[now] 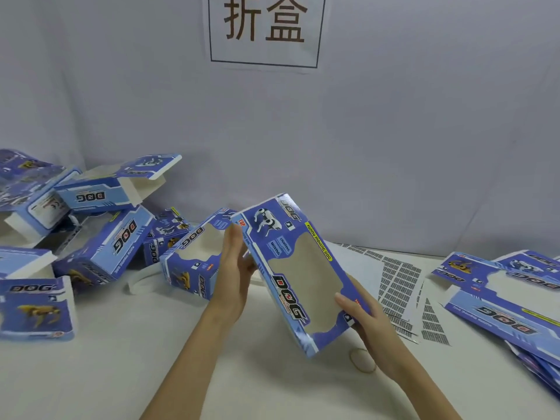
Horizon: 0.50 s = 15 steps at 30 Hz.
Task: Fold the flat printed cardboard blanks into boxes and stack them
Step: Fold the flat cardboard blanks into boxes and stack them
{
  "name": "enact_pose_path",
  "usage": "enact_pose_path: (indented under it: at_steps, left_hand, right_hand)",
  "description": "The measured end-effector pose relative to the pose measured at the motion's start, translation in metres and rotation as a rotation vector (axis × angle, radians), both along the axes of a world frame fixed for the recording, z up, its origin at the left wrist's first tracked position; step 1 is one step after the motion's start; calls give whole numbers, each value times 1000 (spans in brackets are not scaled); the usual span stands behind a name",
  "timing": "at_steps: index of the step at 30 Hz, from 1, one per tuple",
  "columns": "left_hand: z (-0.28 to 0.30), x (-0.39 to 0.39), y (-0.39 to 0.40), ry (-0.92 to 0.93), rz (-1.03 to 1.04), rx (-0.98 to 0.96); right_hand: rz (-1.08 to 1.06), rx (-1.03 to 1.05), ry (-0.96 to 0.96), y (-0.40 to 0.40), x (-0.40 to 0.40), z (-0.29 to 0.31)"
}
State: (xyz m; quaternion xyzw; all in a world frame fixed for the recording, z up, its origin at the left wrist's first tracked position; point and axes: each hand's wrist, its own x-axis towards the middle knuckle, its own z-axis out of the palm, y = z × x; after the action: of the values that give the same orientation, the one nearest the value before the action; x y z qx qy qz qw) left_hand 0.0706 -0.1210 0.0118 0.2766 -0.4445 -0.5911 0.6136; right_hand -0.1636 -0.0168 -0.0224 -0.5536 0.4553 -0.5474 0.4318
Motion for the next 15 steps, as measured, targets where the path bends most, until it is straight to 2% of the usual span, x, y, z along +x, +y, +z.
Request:
enact_pose_path:
  at_steps: [4,7,10,12,15]
  left_hand:
    - [1,-1,-3,89,65,-12]
    - [-7,-11,-4,169,121,208]
    - [-20,-18,-1,213,14,478]
    - [-23,-19,5,110,-171,571]
    - [-24,-26,14,-243,-375,491]
  right_hand:
    - [-123,-30,-76,-6,11,11]
    - [-172,-30,-143,-27,36,30]
    - [-12,-1,-183,-56,67,66]
    - [123,65,-154,-73,86,86]
    - [143,133,-35,-85,90,93]
